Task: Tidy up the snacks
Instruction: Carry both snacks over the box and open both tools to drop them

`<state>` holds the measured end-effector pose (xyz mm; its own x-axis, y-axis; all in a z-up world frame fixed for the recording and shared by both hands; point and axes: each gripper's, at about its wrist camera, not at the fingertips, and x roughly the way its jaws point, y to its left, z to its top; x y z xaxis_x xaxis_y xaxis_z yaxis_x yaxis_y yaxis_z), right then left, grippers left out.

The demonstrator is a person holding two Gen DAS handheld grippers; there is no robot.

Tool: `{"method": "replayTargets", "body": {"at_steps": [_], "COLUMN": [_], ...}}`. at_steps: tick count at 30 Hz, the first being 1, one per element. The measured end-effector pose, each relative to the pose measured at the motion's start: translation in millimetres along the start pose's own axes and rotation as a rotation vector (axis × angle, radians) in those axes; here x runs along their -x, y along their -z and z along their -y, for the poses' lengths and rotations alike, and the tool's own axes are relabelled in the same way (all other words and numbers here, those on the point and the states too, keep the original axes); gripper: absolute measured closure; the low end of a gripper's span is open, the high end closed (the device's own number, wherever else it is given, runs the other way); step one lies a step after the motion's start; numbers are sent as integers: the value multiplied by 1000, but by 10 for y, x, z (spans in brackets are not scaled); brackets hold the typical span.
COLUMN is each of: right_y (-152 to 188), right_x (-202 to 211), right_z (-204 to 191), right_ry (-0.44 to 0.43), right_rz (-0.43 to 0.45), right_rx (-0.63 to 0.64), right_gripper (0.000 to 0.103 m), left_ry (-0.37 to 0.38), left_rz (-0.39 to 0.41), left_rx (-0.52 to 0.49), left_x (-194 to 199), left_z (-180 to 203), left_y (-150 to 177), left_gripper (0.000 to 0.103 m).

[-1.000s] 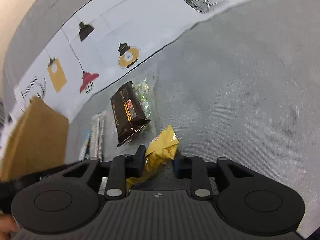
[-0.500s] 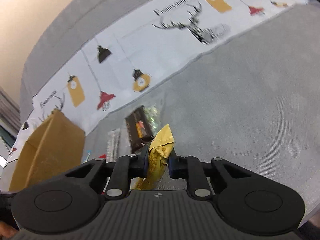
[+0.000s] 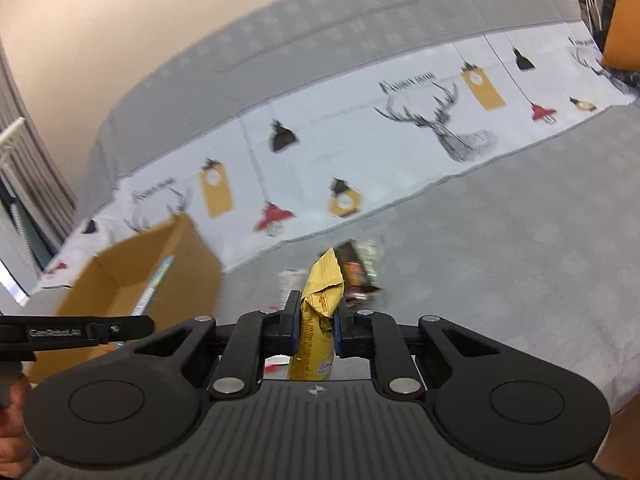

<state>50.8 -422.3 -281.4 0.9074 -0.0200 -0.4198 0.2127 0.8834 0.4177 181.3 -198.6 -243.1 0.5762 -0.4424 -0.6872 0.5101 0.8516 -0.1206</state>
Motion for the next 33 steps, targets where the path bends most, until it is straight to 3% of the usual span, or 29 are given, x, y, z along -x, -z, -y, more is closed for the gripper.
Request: {"method": "replayTargets", "body": {"at_steps": [5, 14, 18, 24, 33], "right_y": [-91, -554, -641, -567, -173], "right_x": [317, 961, 999, 631, -165], "right_z": [-722, -2078, -2485, -2882, -2926], "right_ry": [-92, -272, -337, -367, -318], "right_rz": [63, 226, 240, 165, -4], "right_rx": [50, 239, 302, 362, 355], "right_gripper": [87, 87, 87, 87, 87], "left_ry": [-27, -29, -60, -55, -56], "left_rz": [101, 334, 393, 337, 201], "left_rx": [1, 49, 56, 131, 212], "left_x": [622, 1801, 2109, 1936, 1145], "left_z": [-336, -902, -1095, -1480, -1986], "left_y": [-49, -215, -224, -155, 118], "left_gripper": [83, 83, 83, 83, 83]}}
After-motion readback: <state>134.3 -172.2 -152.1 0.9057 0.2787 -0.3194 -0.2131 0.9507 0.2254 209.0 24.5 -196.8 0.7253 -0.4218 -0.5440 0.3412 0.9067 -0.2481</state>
